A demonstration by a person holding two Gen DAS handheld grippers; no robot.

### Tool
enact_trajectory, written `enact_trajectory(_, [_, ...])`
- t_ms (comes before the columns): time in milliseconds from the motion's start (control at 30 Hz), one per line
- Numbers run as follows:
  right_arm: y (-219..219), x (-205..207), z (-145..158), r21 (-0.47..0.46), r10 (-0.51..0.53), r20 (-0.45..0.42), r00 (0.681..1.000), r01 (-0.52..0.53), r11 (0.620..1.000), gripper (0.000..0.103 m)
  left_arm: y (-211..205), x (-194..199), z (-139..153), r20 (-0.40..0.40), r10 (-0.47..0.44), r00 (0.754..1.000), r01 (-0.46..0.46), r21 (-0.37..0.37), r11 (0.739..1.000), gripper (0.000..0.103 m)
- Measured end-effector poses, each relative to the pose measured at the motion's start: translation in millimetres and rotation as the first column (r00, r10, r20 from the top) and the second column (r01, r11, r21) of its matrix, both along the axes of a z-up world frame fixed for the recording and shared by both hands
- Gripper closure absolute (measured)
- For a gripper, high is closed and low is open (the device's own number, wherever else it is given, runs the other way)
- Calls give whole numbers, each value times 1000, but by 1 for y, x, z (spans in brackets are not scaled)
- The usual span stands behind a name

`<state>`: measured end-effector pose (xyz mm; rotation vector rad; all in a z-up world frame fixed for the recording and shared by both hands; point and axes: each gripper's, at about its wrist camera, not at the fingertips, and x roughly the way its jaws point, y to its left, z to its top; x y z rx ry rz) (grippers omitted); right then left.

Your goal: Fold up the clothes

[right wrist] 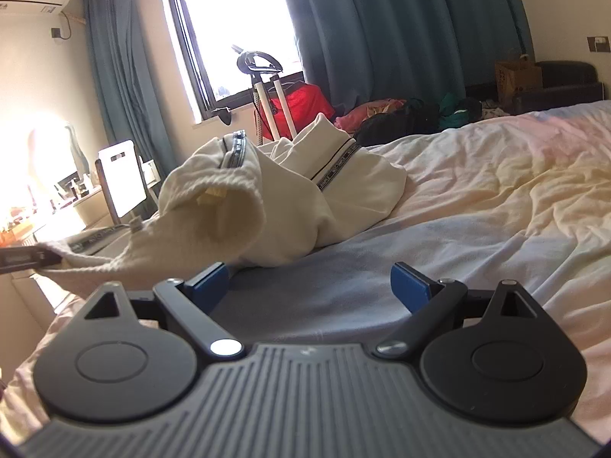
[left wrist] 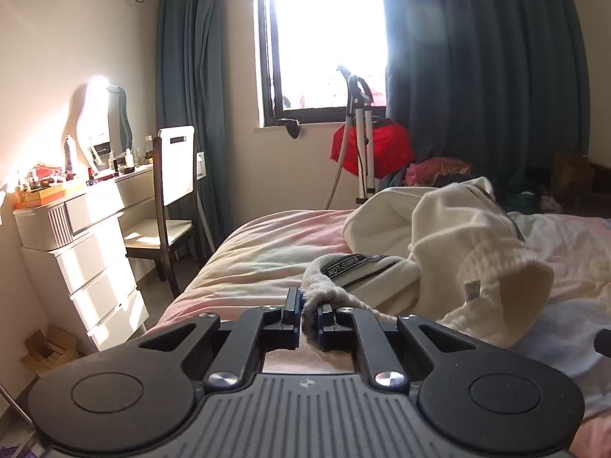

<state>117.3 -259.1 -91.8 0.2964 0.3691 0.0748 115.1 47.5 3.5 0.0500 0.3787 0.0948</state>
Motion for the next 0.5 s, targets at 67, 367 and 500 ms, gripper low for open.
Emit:
enact_trajectory(67, [2,-9,7,5,14,-5,1000,-14,1000,10,25,-22,11,21,-11,1000,12,-71,997,95])
enact_trajectory(367, [43,-34,-4,-95,127,-137,982,-140,986,10,79,-18,-9,-120,-82,989,66,-133,989,93])
enact_trajectory(500, [67,-30,-17,-154,194,-219,956,-230,961,10,99,0,-28,-200,-28,979,-8,-180,984,89])
